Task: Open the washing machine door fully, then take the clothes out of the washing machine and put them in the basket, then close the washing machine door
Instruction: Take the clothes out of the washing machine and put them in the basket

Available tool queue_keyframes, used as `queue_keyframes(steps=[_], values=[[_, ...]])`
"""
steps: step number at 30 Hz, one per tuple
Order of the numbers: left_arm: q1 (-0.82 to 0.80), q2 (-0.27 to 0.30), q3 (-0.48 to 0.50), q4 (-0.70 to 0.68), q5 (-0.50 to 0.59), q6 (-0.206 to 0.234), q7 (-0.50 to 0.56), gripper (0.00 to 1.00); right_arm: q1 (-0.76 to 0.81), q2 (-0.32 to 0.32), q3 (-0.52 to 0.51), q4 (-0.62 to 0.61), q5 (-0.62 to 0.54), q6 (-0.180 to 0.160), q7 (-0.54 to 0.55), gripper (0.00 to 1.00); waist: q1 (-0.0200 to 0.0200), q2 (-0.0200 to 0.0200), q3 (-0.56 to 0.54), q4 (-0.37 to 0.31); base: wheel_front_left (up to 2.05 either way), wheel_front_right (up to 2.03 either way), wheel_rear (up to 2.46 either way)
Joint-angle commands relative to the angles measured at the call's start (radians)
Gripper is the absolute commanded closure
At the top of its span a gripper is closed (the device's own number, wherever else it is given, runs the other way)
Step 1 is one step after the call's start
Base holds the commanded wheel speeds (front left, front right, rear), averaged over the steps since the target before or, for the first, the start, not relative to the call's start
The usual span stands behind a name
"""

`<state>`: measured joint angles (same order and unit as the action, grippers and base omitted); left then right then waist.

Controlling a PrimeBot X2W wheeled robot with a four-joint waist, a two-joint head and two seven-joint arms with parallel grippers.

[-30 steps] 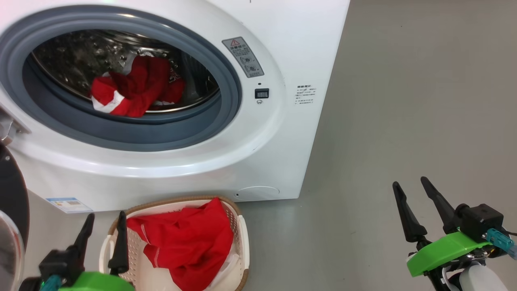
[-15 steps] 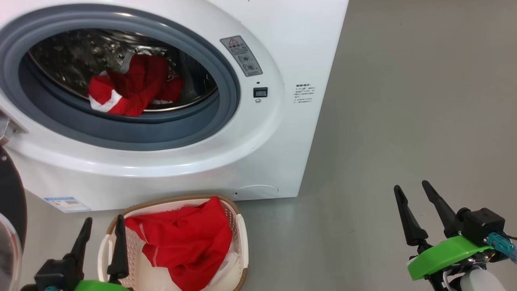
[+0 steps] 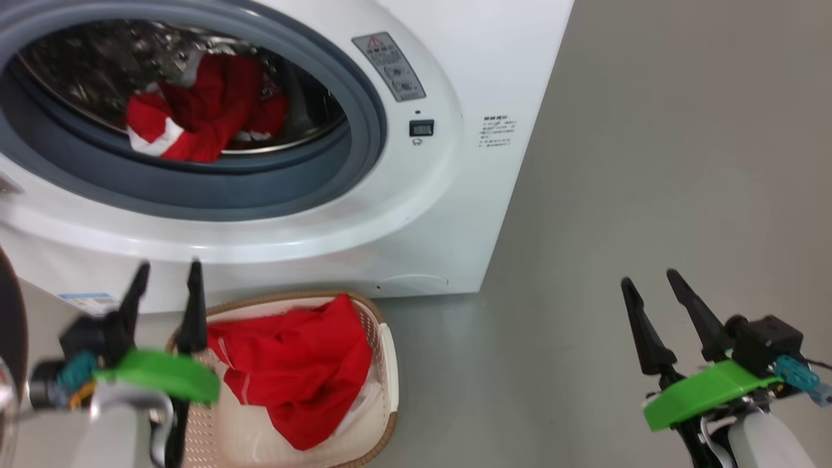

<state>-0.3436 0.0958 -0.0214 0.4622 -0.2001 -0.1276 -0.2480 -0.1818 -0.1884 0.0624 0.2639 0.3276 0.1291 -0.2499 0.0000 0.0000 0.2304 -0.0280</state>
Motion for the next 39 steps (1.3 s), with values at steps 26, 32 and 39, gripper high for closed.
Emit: queue_keyframes(steps=[26,32,39], values=[[-0.684,0.124,-0.119,0.57,0.17,0.099,0.193,0.0,-0.118,0.028,0.062,-0.032,-0.003,0.002,-0.012,0.0,0.0,0.0,0.156,-0.055,0.0,0.0,0.0],[-0.771,0.156,-0.154,0.664,0.208,0.126,0.186,0.0,-0.144,0.036,0.084,-0.03,0.0,0.002,-0.012,0.0,0.0,0.0,0.19,-0.075,0.0,0.0,0.0],[-0.854,0.195,-0.184,0.748,0.232,0.141,0.181,0.0,-0.178,0.044,0.109,-0.032,0.005,0.002,-0.012,0.0,0.0,0.0,0.233,-0.103,0.0,0.0,0.0]])
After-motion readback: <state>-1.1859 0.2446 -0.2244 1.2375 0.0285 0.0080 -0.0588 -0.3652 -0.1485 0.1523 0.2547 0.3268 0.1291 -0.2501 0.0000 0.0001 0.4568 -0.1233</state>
